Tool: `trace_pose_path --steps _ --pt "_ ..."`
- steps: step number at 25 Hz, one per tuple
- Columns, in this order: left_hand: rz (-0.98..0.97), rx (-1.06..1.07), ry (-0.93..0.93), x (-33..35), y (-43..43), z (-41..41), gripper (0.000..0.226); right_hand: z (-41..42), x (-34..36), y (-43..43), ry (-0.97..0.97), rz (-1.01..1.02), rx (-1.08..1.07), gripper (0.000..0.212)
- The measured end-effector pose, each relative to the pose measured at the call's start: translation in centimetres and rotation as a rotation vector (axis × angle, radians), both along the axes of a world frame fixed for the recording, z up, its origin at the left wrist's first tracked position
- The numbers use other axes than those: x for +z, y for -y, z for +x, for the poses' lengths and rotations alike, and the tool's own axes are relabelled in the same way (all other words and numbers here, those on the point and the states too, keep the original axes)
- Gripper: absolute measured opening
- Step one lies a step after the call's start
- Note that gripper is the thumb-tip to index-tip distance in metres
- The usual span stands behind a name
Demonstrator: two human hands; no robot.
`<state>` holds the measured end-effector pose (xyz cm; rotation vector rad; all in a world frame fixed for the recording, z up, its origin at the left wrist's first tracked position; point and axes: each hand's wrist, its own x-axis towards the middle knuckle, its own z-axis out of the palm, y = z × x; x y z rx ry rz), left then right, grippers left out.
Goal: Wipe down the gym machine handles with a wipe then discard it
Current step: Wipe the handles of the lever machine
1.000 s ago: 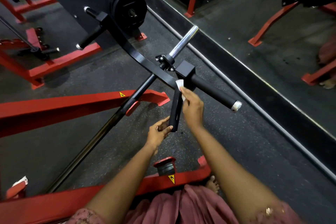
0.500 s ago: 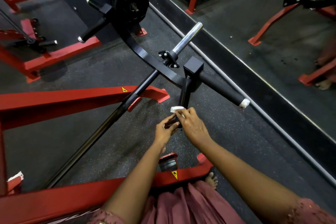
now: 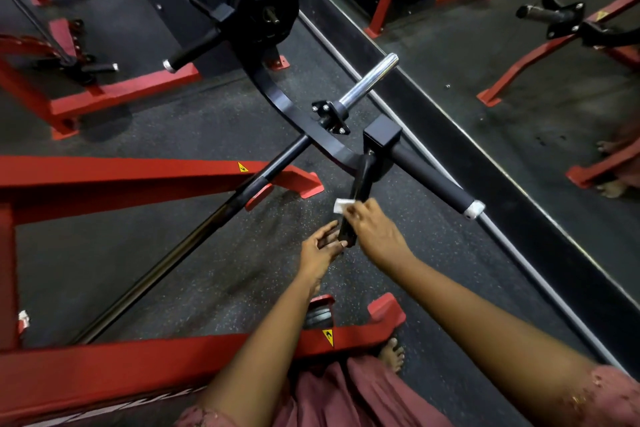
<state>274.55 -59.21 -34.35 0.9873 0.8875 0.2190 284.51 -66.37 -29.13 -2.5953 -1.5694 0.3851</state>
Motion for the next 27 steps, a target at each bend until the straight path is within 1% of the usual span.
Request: trace_pose_path --steps 1,3,4,5,6,7,9,11,14,16,18,20,21,23,25,27 --pt "0.008 0.007 -0.020 -0.4 0.0 0.1 0.046 -0.7 -0.1 0.5 0.007 -0.046 0.080 0.036" --pt "0.057 0.004 -0.046 -0.9 0.1 0.1 0.042 -1.8 0.0 1.5 0.070 -0.116 0.315 0.031" --pt "0.066 0.008 -0.041 -1.0 0.1 0.1 0.042 -1.4 0.4 1.4 0.094 -0.123 0.387 0.026" --pt "0.053 0.018 -0.032 -1.0 0.2 0.1 0.043 -0.3 0.7 0.6 0.165 -0.081 0.448 0.022" --pt "0.036 0.026 -0.019 -0.9 0.2 0.1 0.045 1.1 1.4 -0.7 0.244 -0.064 0.460 0.020" --pt "0.023 0.032 -0.008 -0.8 0.2 0.1 0.048 2.8 2.4 -2.1 0.334 -0.097 0.465 0.019" --pt "0.016 0.037 0.003 -0.7 0.4 0.1 0.051 5.5 4.2 -4.6 0.538 -0.212 0.499 0.023" --pt "0.014 0.043 0.002 -0.7 0.5 0.1 0.053 6.5 4.8 -6.2 0.621 -0.351 0.509 0.026" --pt "0.004 0.045 -0.004 -0.6 0.5 0.1 0.055 4.6 4.2 -5.9 0.618 -0.462 0.500 0.026" --pt "0.001 0.047 -0.006 -0.6 0.5 0.2 0.055 2.6 3.9 -5.2 0.624 -0.485 0.487 0.025" --pt "0.001 0.059 -0.009 -0.9 0.4 0.2 0.054 0.9 3.4 -4.4 0.631 -0.478 0.565 0.025" --pt "0.001 0.063 -0.018 -0.9 0.4 0.3 0.050 -0.5 2.9 -3.6 0.590 -0.491 0.689 0.030" --pt "0.005 0.059 -0.022 -0.9 0.4 0.3 0.049 -0.8 2.9 -3.3 0.568 -0.509 0.711 0.031" --pt "0.006 0.048 -0.014 -0.9 0.4 0.2 0.051 0.4 3.6 -3.7 0.551 -0.489 0.656 0.028" --pt "0.009 0.041 -0.011 -0.7 0.6 0.1 0.054 3.1 4.5 -4.9 0.583 -0.417 0.535 0.027" --pt "0.020 0.041 -0.020 -0.6 0.8 0.0 0.053 5.5 5.3 -5.8 0.631 -0.422 0.488 0.030"
